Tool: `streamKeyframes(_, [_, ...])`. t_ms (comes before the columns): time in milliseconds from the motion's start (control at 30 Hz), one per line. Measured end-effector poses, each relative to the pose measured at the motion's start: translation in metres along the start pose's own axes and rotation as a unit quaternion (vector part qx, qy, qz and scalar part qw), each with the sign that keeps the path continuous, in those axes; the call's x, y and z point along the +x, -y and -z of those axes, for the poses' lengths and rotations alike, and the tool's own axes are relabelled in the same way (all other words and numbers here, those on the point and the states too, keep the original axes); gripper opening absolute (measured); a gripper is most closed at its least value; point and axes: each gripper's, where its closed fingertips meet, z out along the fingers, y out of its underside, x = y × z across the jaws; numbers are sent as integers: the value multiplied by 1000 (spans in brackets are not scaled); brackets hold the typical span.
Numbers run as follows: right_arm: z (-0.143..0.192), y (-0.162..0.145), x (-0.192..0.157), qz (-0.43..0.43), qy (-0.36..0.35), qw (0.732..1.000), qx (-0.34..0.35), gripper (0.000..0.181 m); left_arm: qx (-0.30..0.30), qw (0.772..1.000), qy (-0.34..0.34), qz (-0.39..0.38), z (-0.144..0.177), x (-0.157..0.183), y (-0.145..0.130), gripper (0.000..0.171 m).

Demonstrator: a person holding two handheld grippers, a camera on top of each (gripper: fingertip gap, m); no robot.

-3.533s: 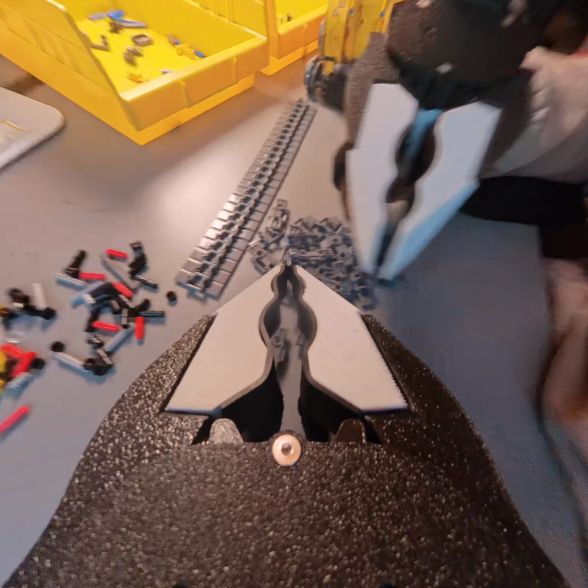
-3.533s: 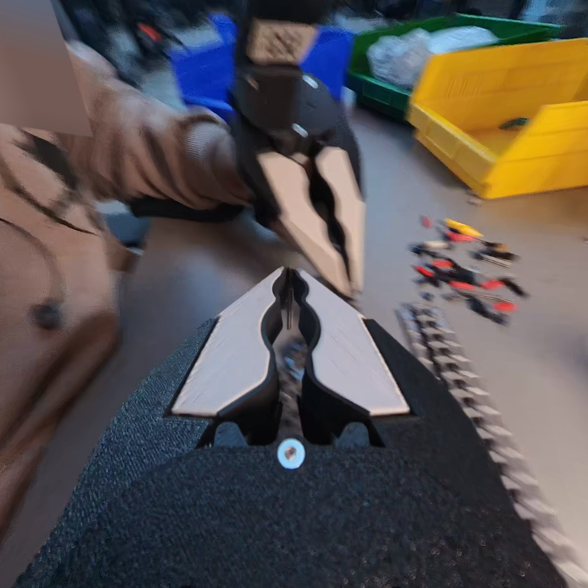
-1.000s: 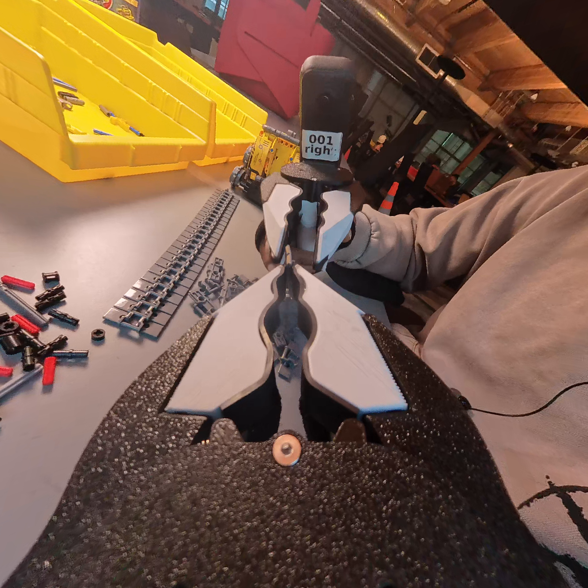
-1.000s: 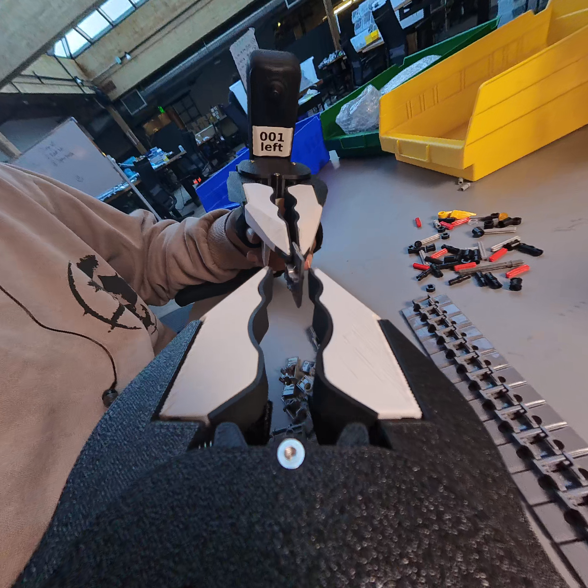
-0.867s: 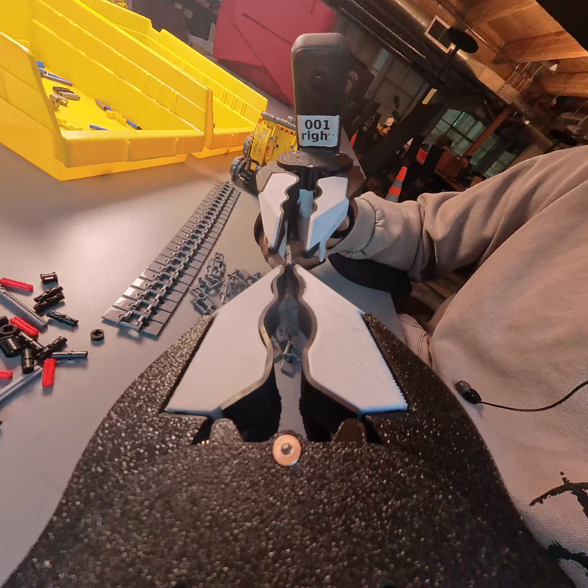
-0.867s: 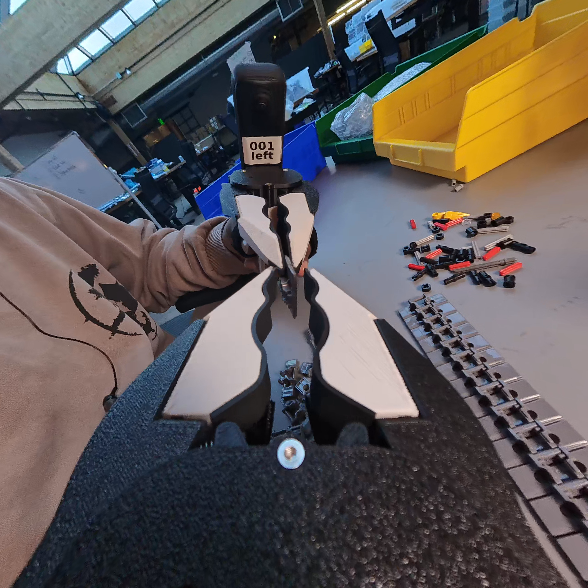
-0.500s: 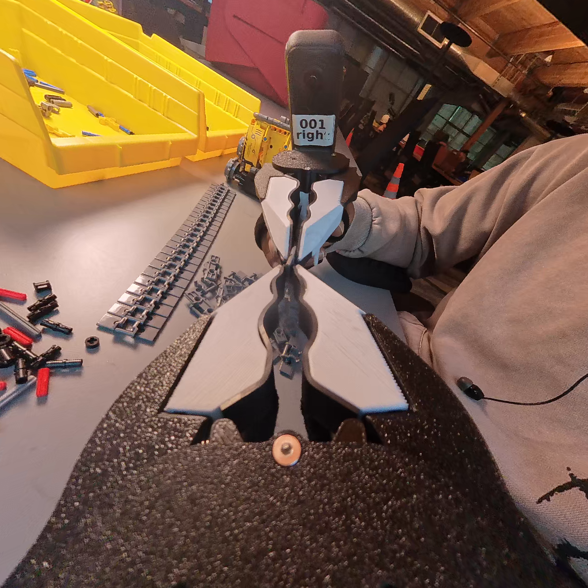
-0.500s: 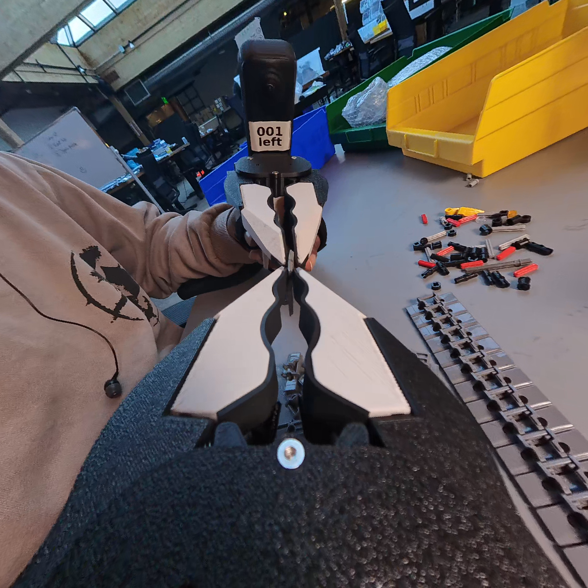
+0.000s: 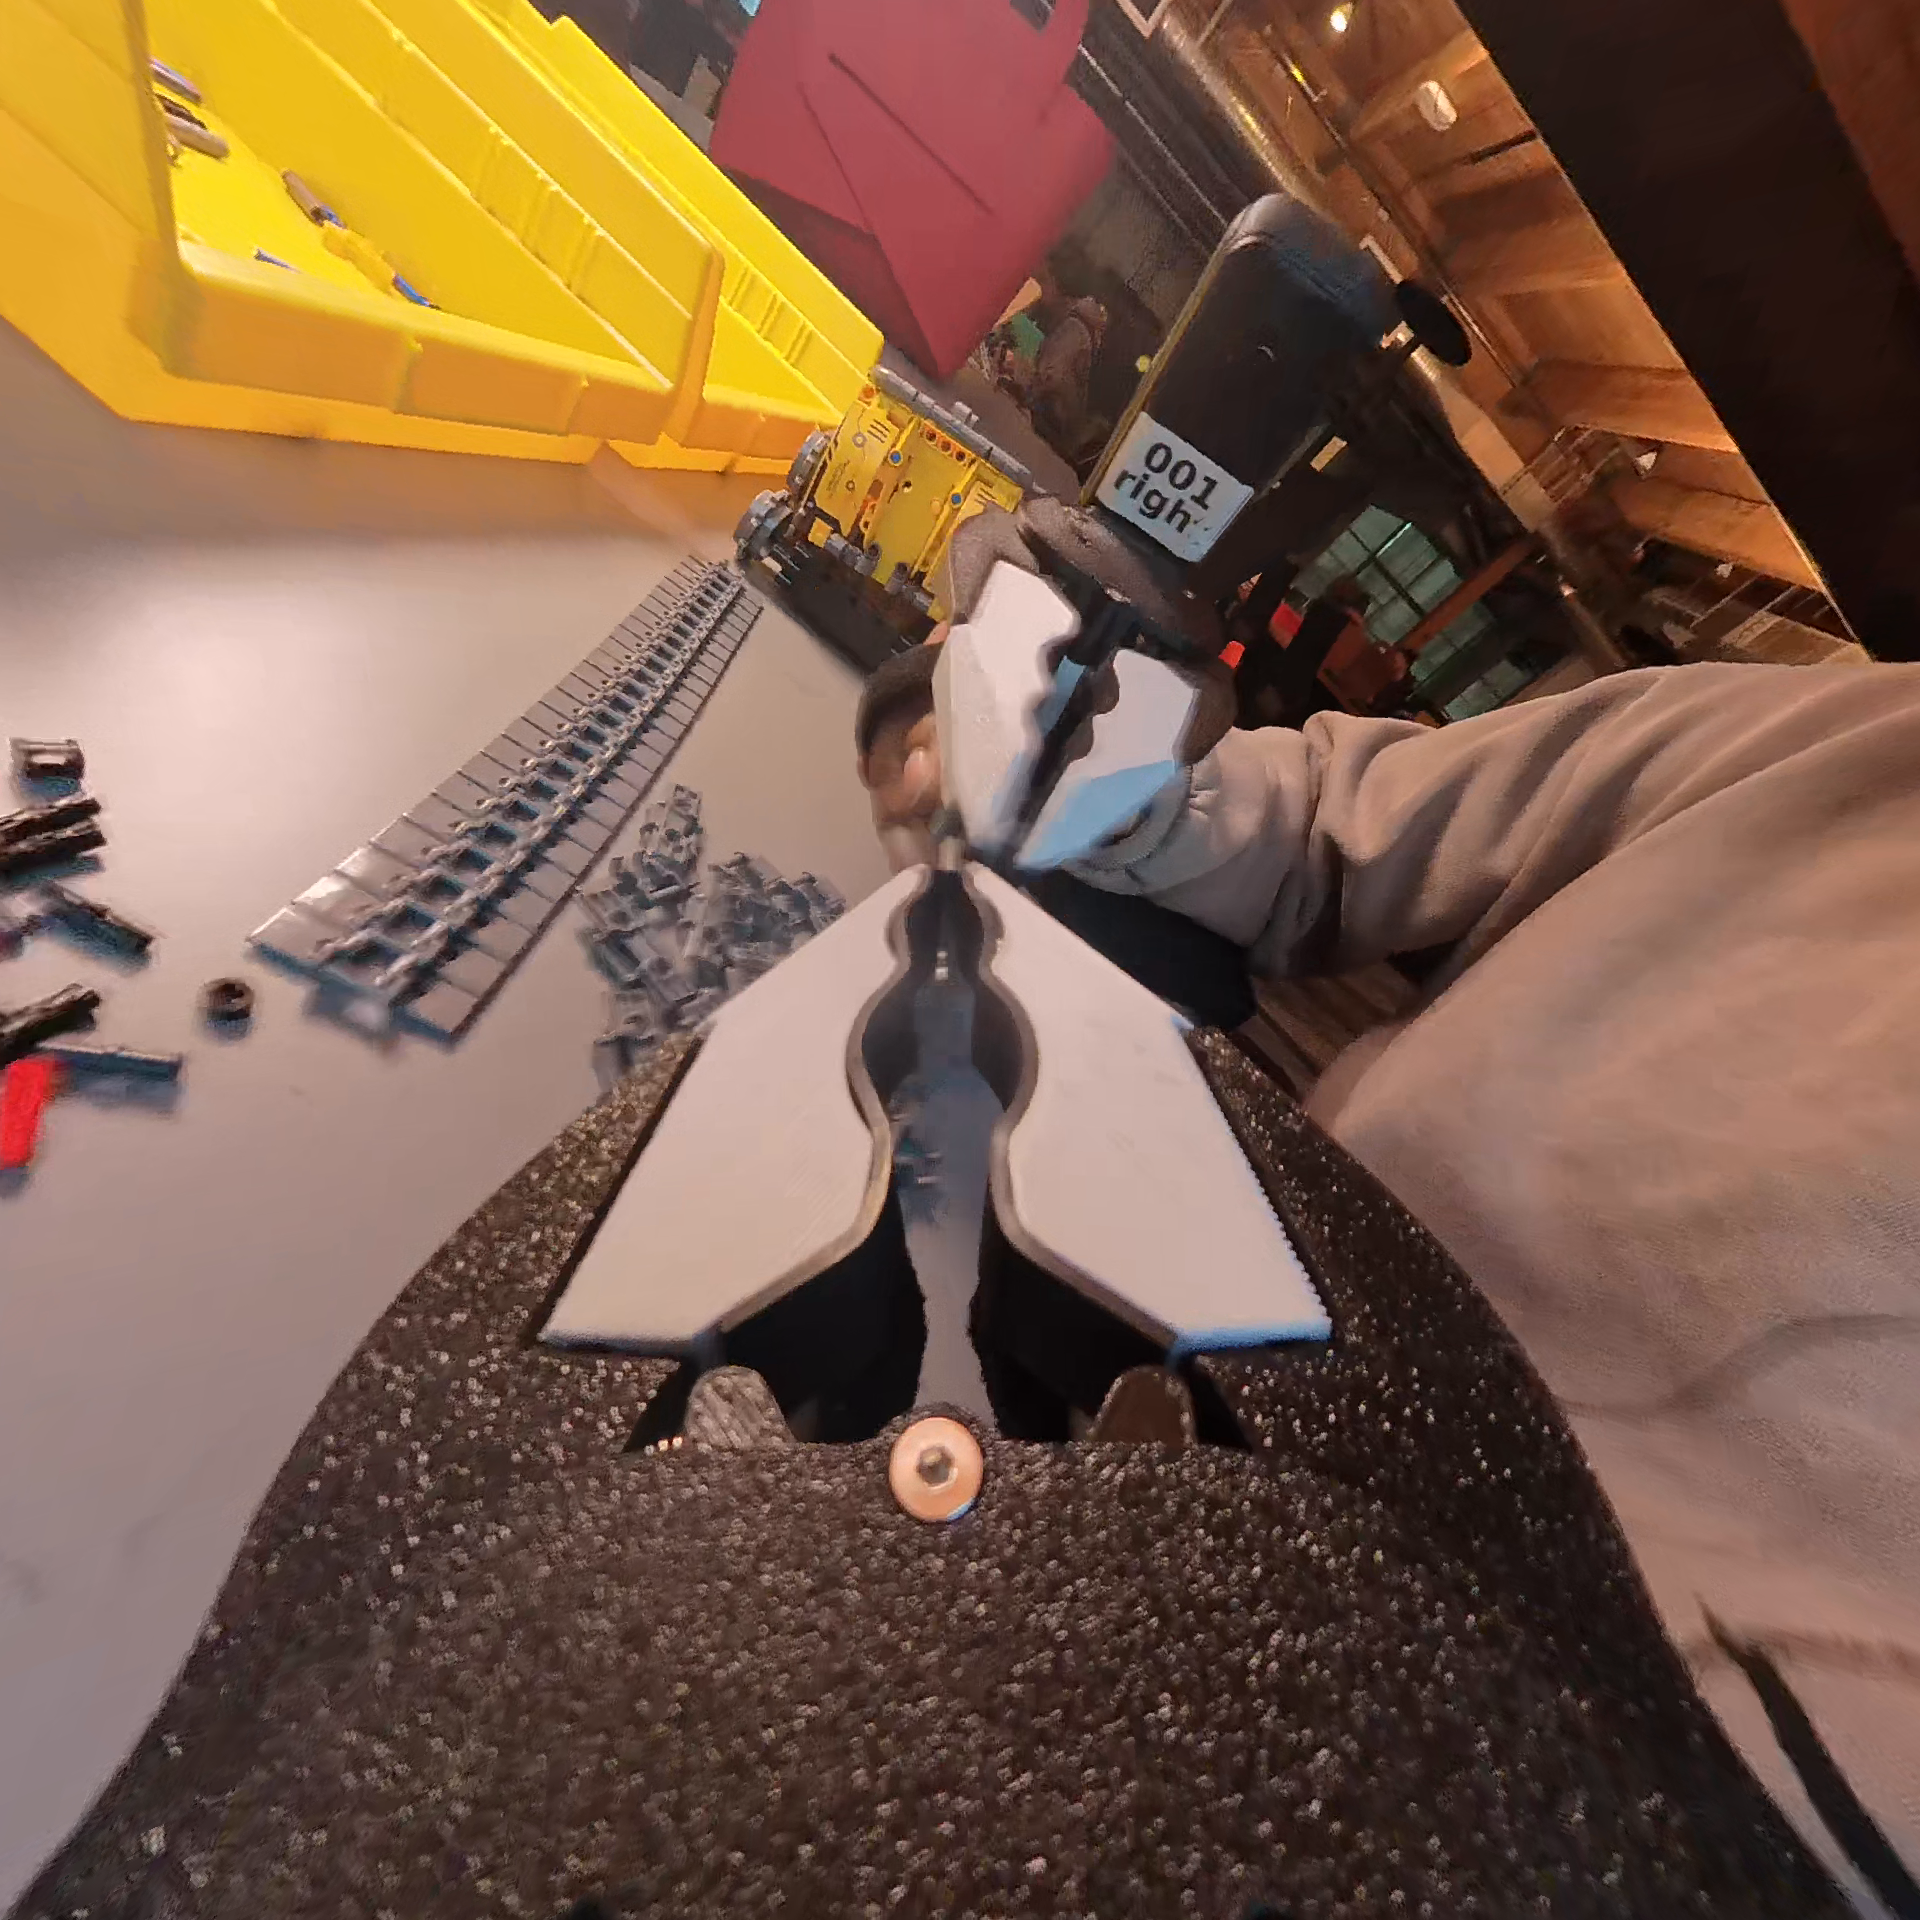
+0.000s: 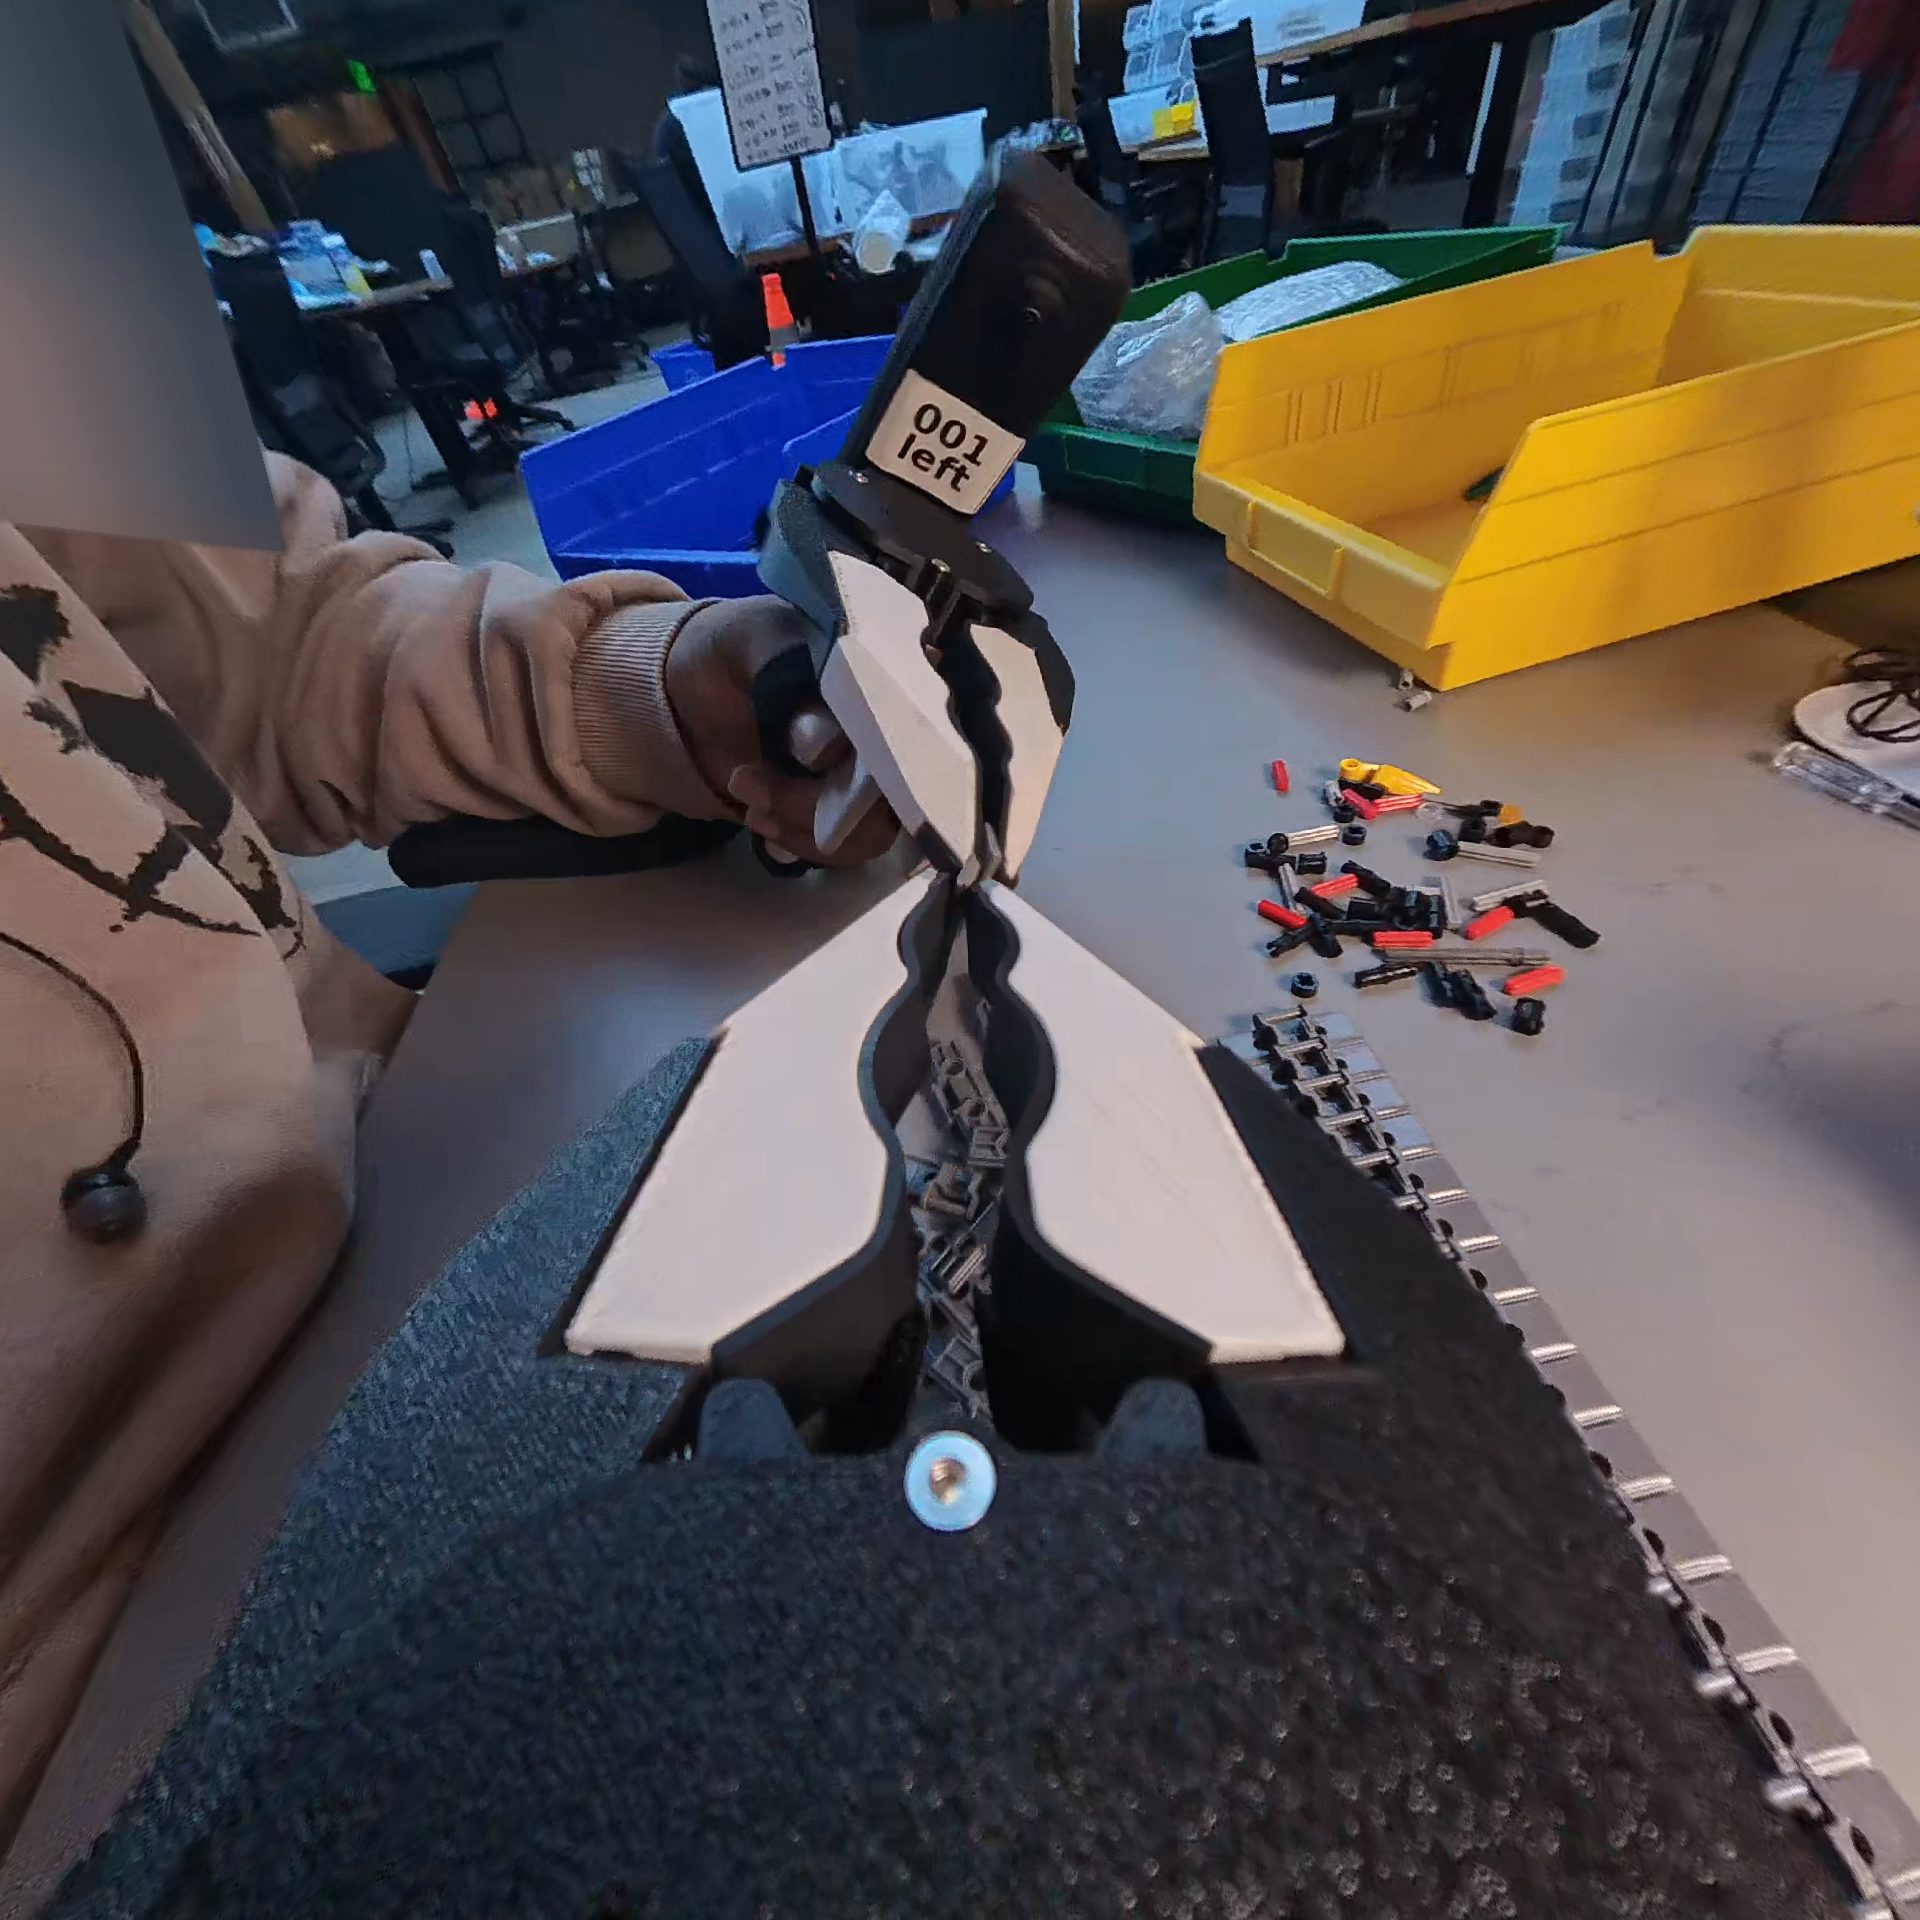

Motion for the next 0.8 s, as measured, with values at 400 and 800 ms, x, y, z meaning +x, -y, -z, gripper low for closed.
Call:
streamKeyframes(400, [15,-6,-6,69,13,996,-62,0,-14,998,53,-31,5,-18,0,2])
streamKeyframes(800, [26,-58,22,45,-17,981,-189,11,-91,990,67,-86,-19,-11,-29,3])
